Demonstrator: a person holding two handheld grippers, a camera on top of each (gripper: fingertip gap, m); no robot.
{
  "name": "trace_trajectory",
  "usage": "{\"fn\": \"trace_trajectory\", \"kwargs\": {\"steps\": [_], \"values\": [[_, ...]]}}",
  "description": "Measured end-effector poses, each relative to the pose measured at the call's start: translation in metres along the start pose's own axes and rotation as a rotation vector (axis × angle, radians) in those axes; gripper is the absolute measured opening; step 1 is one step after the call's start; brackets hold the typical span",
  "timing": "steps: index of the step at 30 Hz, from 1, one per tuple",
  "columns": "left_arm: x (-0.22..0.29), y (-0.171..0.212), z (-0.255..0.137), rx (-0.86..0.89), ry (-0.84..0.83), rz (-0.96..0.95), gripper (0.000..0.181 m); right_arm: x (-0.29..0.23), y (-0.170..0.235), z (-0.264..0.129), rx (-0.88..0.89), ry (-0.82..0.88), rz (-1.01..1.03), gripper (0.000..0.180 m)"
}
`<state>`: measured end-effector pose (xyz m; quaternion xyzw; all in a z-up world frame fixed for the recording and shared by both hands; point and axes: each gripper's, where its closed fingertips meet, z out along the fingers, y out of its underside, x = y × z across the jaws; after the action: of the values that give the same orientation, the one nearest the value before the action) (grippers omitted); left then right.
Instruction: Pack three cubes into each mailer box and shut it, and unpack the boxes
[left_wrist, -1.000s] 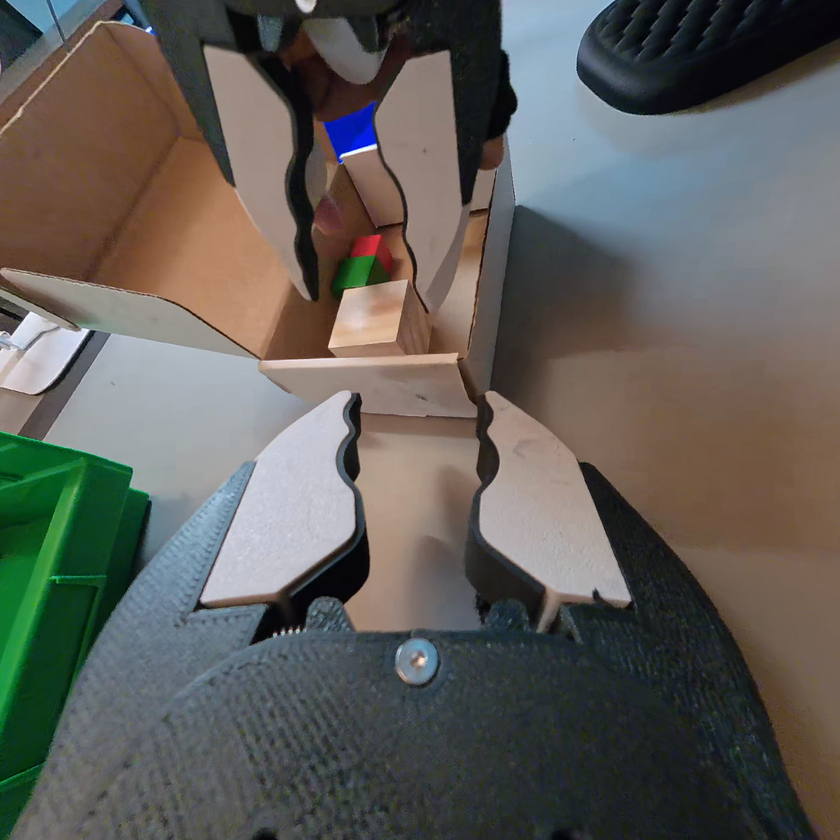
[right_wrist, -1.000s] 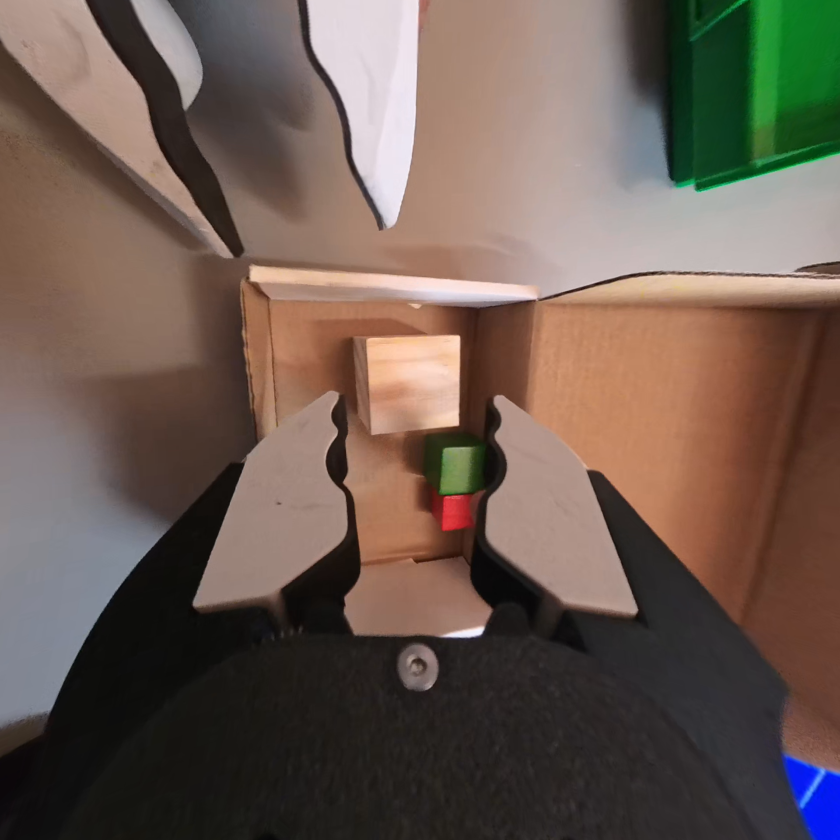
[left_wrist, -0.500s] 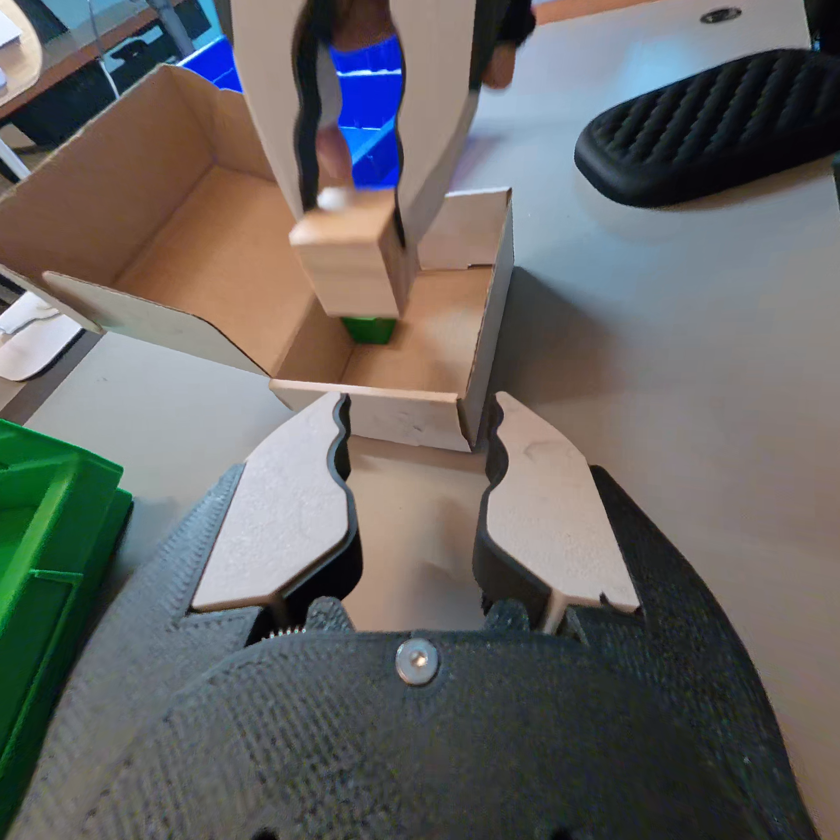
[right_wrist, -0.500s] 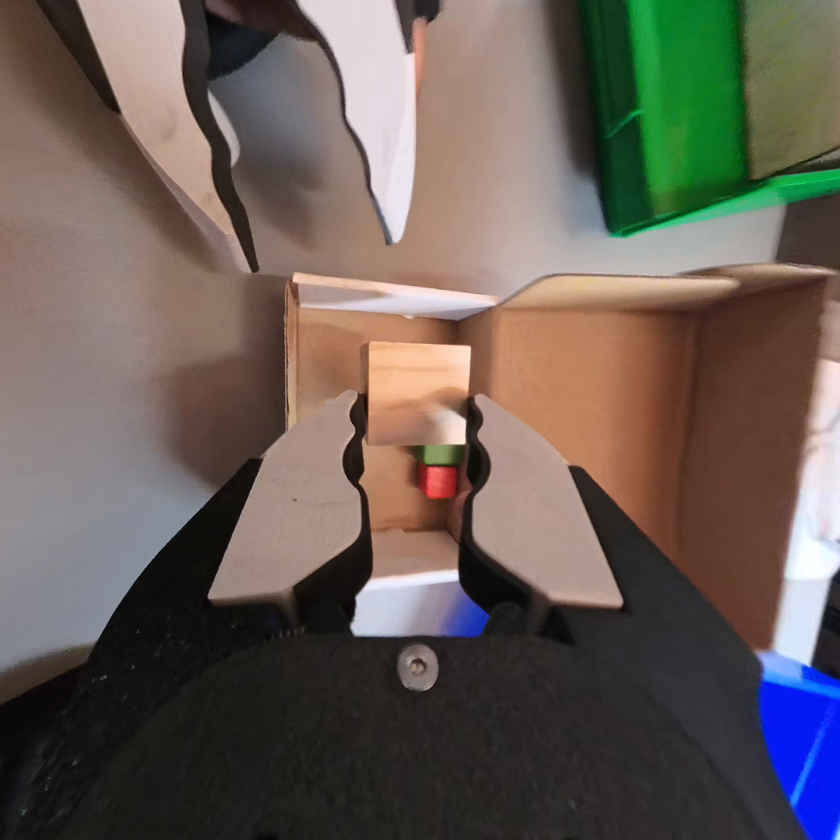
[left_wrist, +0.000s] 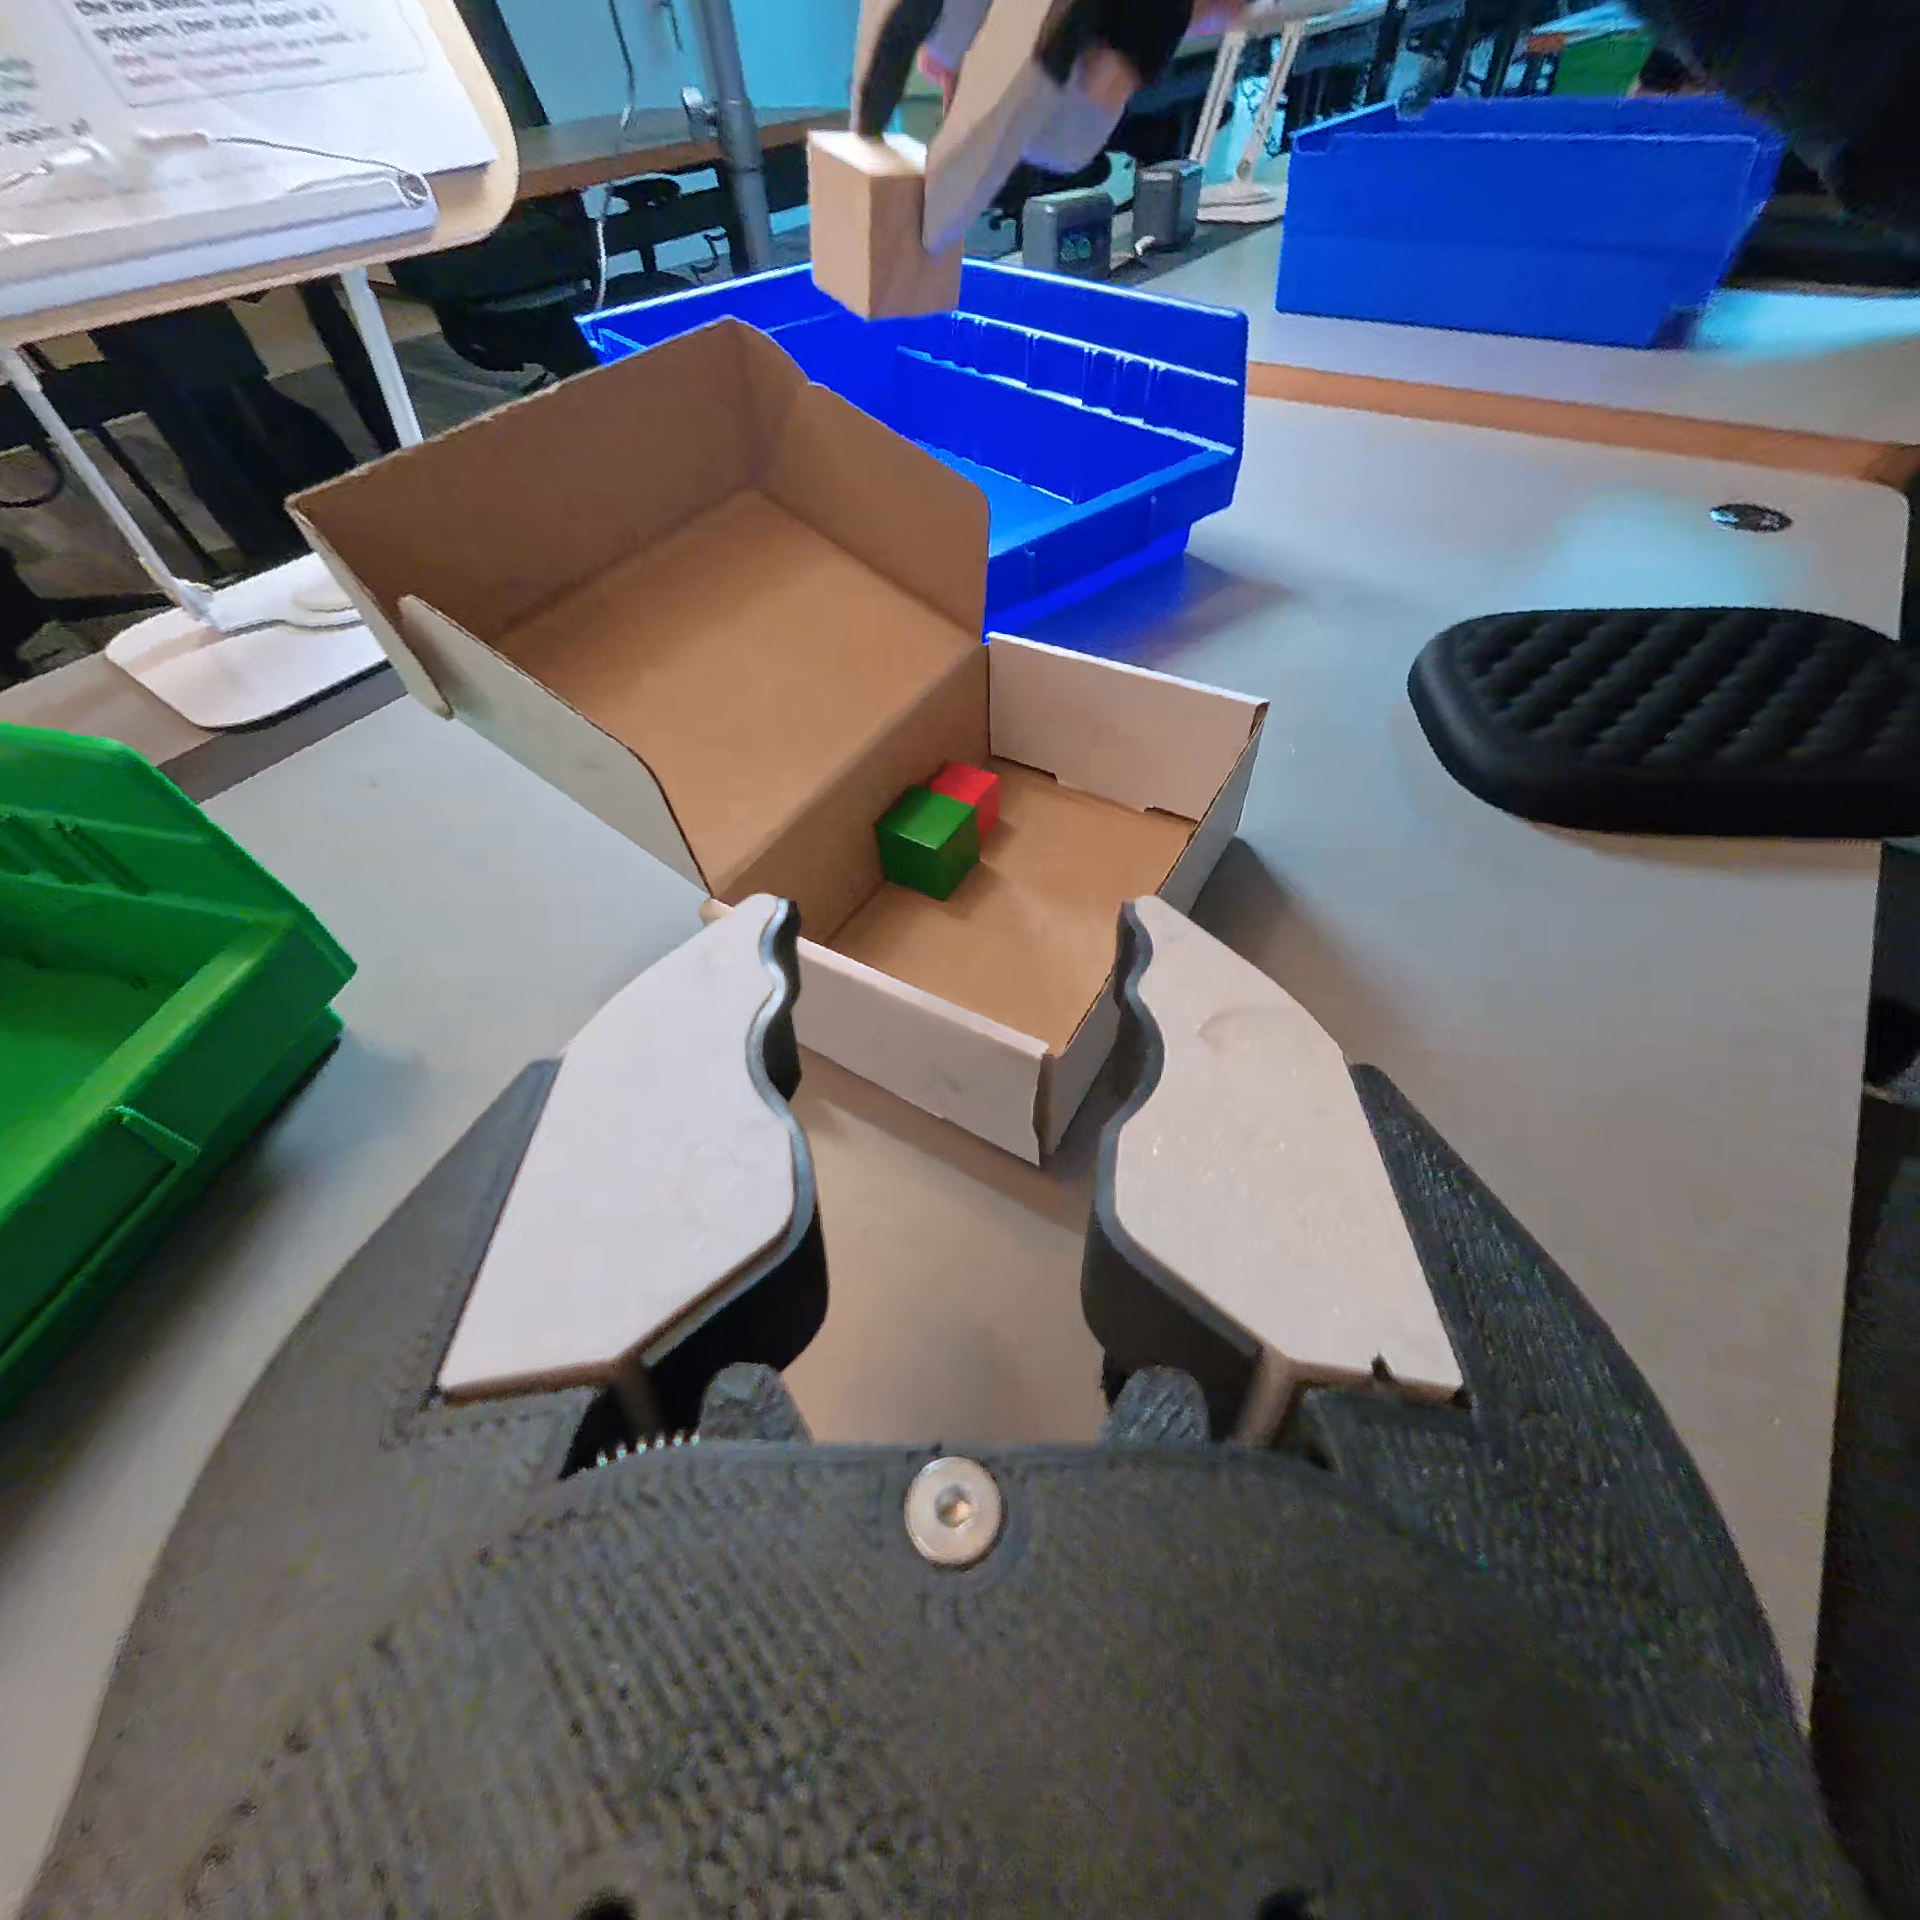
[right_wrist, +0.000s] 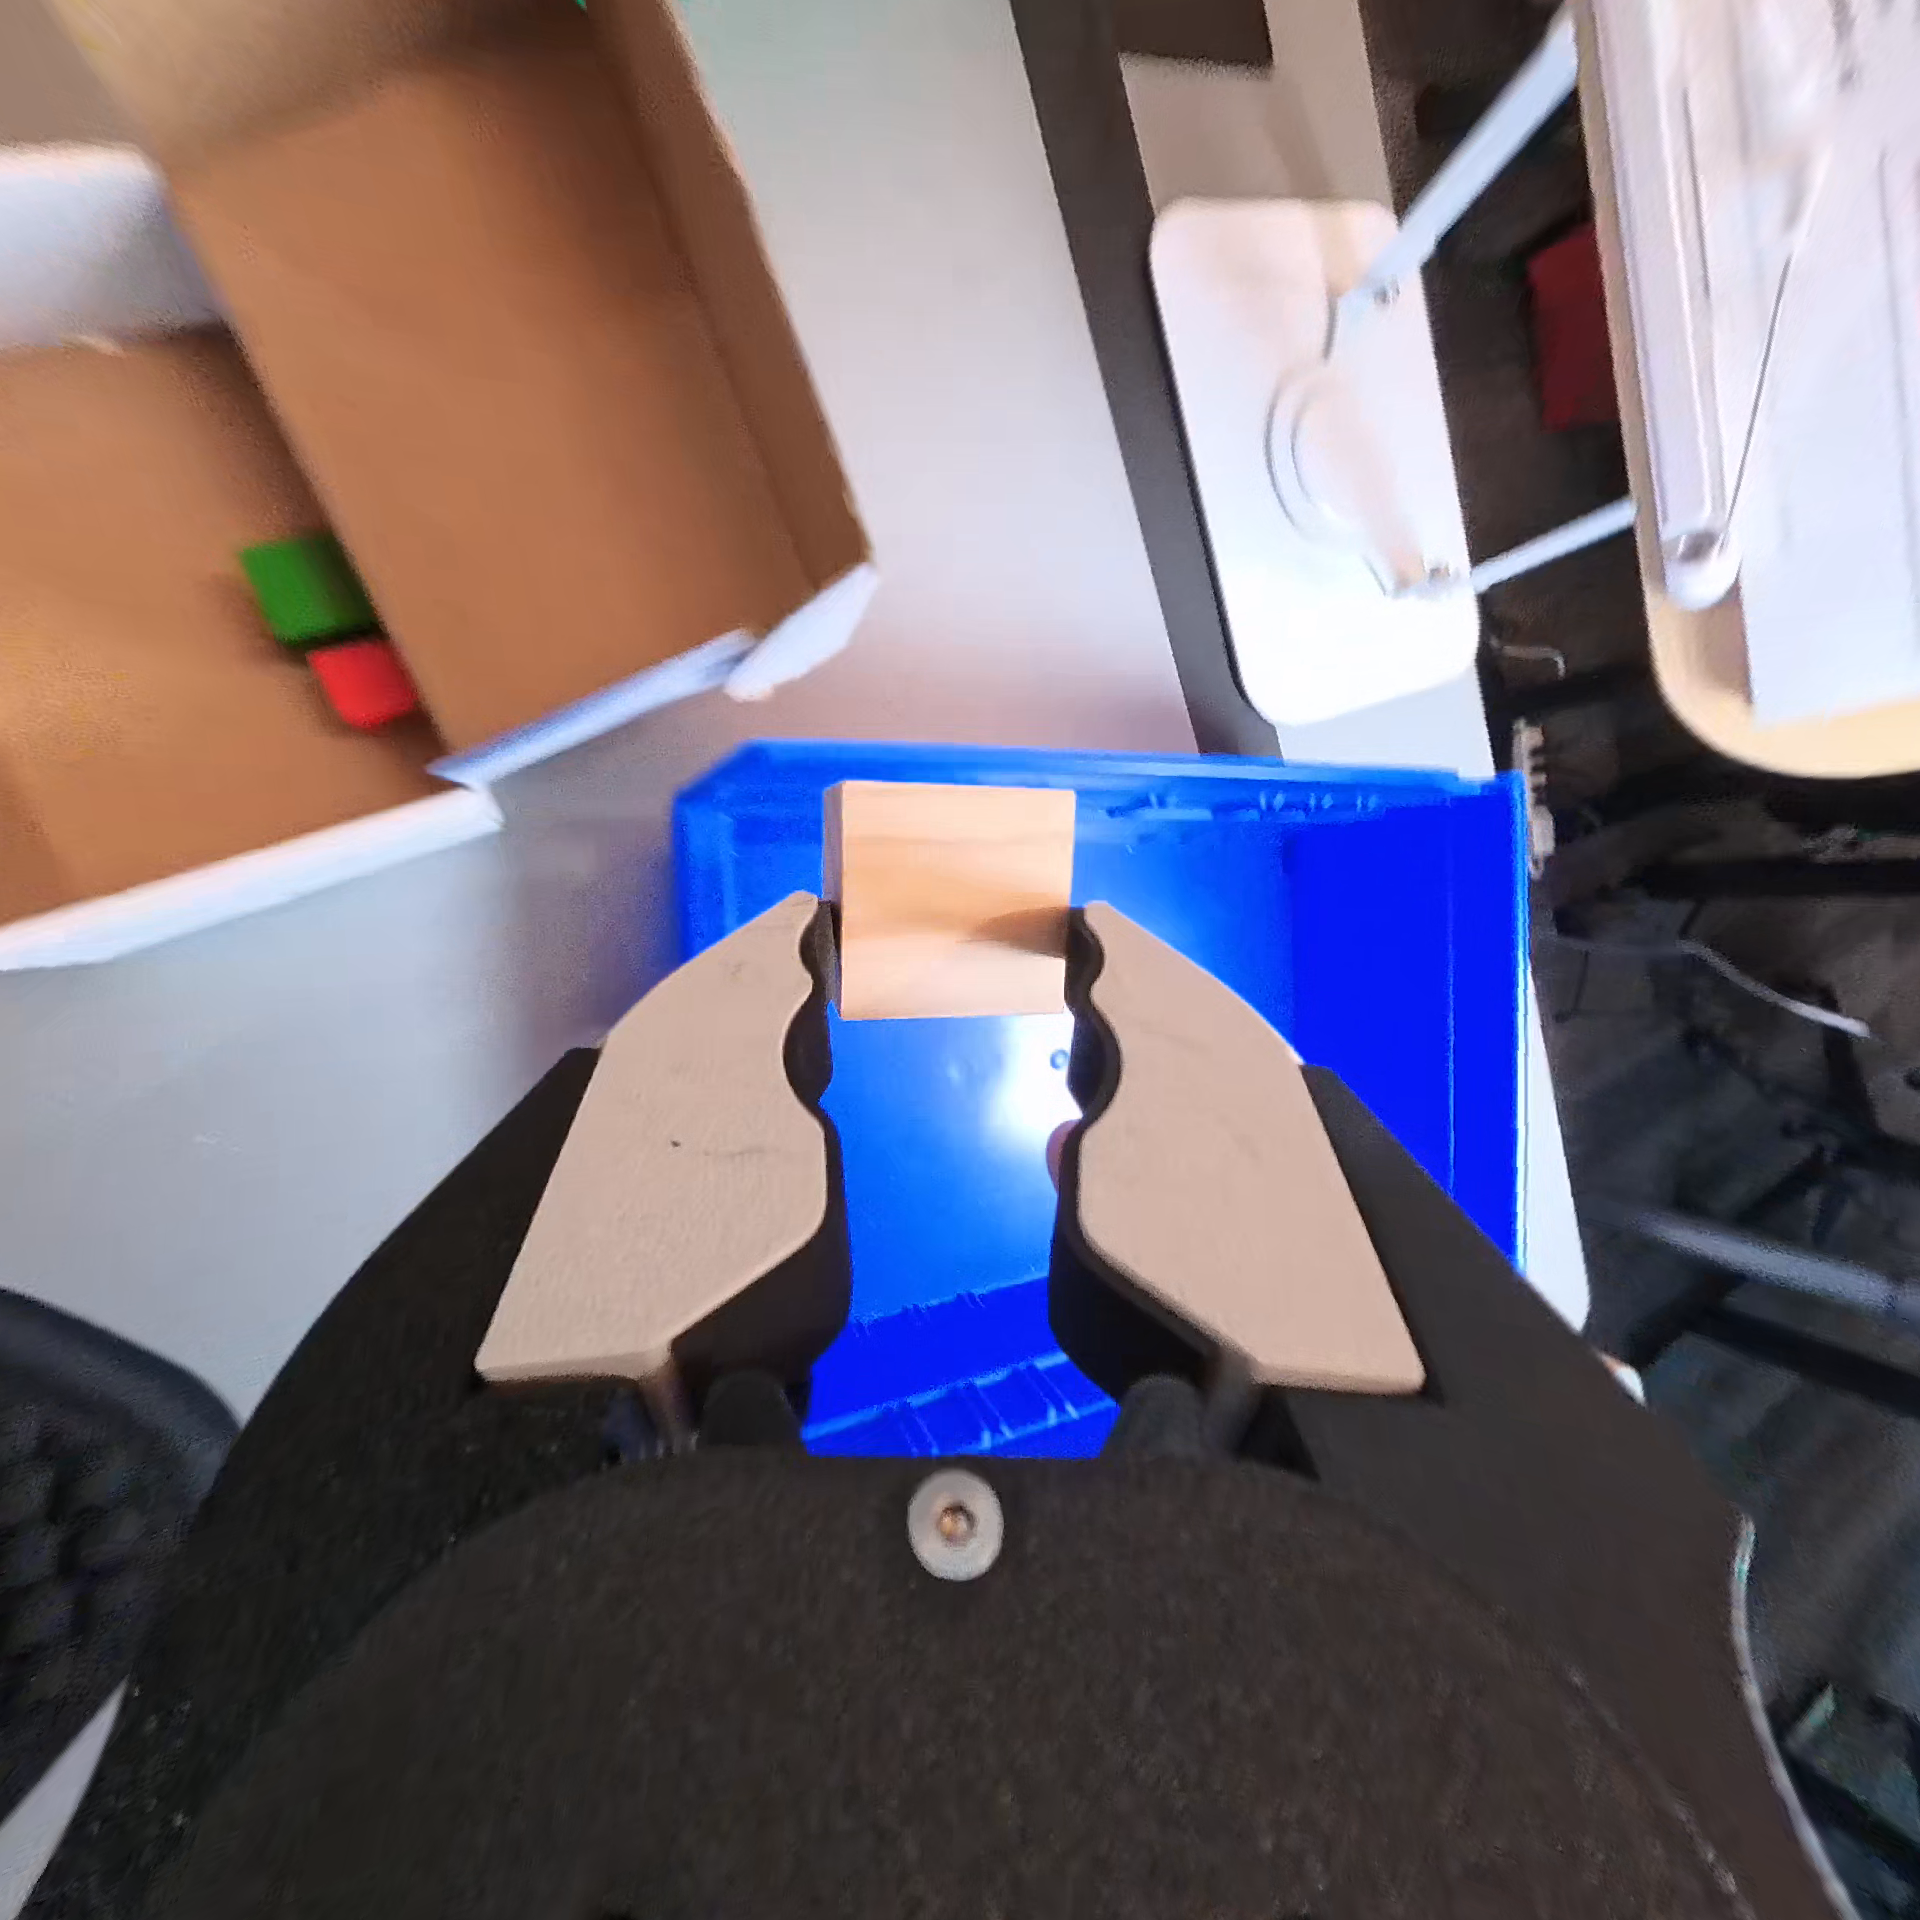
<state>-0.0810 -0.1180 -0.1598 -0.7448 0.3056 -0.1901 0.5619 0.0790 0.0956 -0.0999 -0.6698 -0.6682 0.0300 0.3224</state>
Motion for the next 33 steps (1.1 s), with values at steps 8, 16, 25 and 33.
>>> {"fn": "trace_trajectory", "kwargs": {"steps": [8,16,25,33], "values": [[-0.001,0.004,0.0,-0.003,-0.046,-0.018,0.062,0.031,0.06,0.069,-0.085,-0.037,0.071,0.043],[-0.003,0.01,0.002,-0.021,-0.044,-0.017,0.063,0.018,0.075,0.116,-0.143,-0.112,0.03,0.043],[-0.004,0.012,0.003,-0.026,-0.044,-0.019,0.063,0.01,0.08,0.127,-0.159,-0.159,0.028,0.043],[-0.003,0.012,0.003,-0.027,-0.047,-0.018,0.064,0.011,0.056,0.104,-0.069,-0.123,0.116,0.055]]}}
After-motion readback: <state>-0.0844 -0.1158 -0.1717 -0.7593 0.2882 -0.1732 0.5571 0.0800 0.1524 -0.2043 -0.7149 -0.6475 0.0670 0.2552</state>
